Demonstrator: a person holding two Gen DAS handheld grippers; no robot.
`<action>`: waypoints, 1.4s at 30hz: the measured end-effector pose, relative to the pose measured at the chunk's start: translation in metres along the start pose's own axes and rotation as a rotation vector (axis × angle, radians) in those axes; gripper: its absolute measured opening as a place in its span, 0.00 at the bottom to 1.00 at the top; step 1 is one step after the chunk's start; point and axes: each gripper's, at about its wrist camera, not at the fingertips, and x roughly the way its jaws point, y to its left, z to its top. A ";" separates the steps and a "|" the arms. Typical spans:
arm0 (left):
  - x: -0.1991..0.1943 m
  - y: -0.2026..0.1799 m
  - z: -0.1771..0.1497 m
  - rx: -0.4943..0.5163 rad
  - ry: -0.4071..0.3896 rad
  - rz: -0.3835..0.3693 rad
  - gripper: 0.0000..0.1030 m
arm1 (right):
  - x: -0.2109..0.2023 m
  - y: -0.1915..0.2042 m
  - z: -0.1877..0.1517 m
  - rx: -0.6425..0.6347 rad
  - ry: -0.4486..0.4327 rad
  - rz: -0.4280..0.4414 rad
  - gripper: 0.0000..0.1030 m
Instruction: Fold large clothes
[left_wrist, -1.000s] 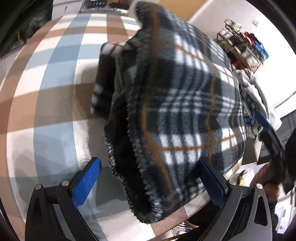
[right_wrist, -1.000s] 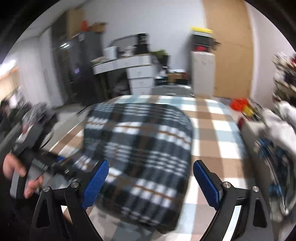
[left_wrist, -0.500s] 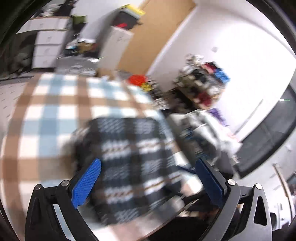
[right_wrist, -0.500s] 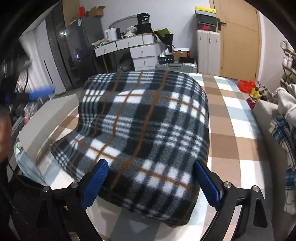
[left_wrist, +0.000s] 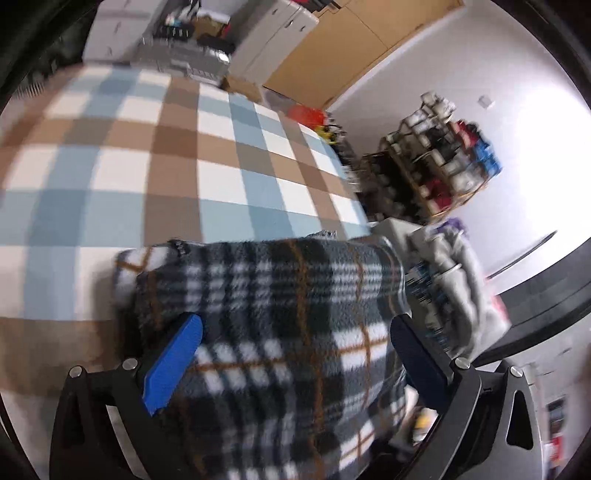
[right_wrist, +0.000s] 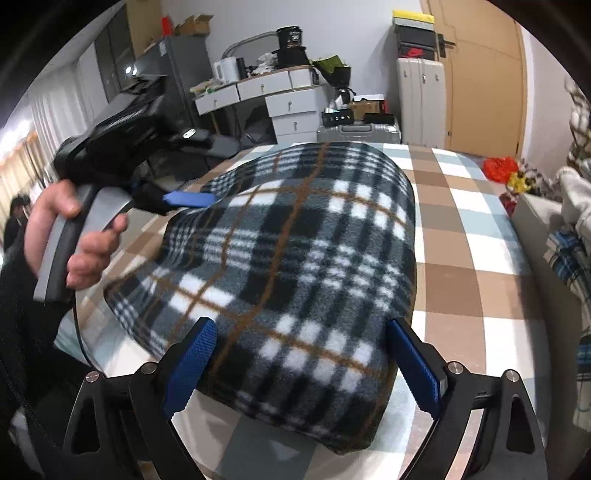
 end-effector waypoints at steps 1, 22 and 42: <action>-0.006 -0.008 -0.001 0.018 -0.008 0.025 0.97 | -0.002 -0.004 0.001 0.022 -0.005 0.013 0.92; 0.000 -0.002 -0.045 0.188 -0.186 0.463 0.98 | -0.034 -0.005 0.013 0.101 -0.180 -0.033 1.00; 0.096 0.132 0.064 -0.213 0.383 -0.184 0.80 | 0.095 -0.091 0.034 0.422 0.283 0.423 0.95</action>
